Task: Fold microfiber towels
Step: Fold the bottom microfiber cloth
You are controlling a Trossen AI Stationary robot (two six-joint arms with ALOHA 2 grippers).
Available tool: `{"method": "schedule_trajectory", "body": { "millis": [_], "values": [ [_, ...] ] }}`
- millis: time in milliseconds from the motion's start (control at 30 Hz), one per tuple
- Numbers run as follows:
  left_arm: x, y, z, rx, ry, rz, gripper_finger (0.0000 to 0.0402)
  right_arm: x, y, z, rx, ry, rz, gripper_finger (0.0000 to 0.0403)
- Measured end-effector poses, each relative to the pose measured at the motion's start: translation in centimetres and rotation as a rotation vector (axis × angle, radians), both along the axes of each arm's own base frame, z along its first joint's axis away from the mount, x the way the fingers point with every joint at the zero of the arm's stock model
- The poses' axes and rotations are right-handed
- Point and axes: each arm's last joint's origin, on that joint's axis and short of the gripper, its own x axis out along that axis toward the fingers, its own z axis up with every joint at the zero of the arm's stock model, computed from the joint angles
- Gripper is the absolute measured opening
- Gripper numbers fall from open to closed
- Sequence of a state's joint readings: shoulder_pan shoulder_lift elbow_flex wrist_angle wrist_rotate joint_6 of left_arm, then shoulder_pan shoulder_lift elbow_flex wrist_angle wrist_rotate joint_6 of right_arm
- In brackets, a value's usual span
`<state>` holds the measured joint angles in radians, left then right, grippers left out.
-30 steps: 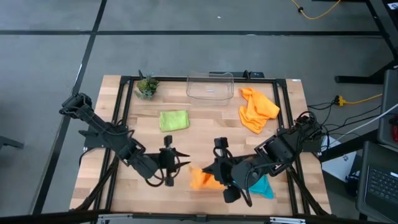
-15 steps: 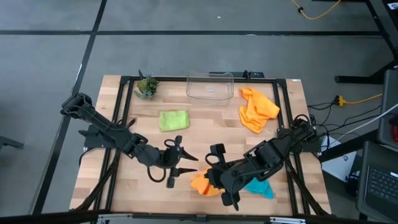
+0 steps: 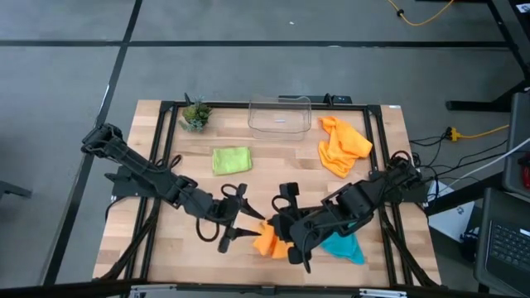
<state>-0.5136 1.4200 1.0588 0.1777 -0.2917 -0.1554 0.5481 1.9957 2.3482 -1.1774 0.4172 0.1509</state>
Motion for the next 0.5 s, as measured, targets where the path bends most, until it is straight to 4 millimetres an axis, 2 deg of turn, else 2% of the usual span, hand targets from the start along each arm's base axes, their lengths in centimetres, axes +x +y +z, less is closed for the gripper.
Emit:
{"method": "schedule_trajectory", "body": {
  "millis": [167,333,500],
  "values": [
    [0.3,1.1,-0.8,0.004,0.082,0.088,0.0194,0.2,0.0,0.3,-0.013,-0.028,0.024,0.0000],
    [0.3,1.0,-1.6,-0.017,0.160,0.004,0.0194,0.2,0.0,0.4,-0.017,-0.033,0.031,0.0000],
    [0.3,1.2,-3.8,-0.056,0.351,0.044,0.0184,0.3,-0.1,0.5,-0.053,-0.058,-0.002,0.0000]
  ]
}}
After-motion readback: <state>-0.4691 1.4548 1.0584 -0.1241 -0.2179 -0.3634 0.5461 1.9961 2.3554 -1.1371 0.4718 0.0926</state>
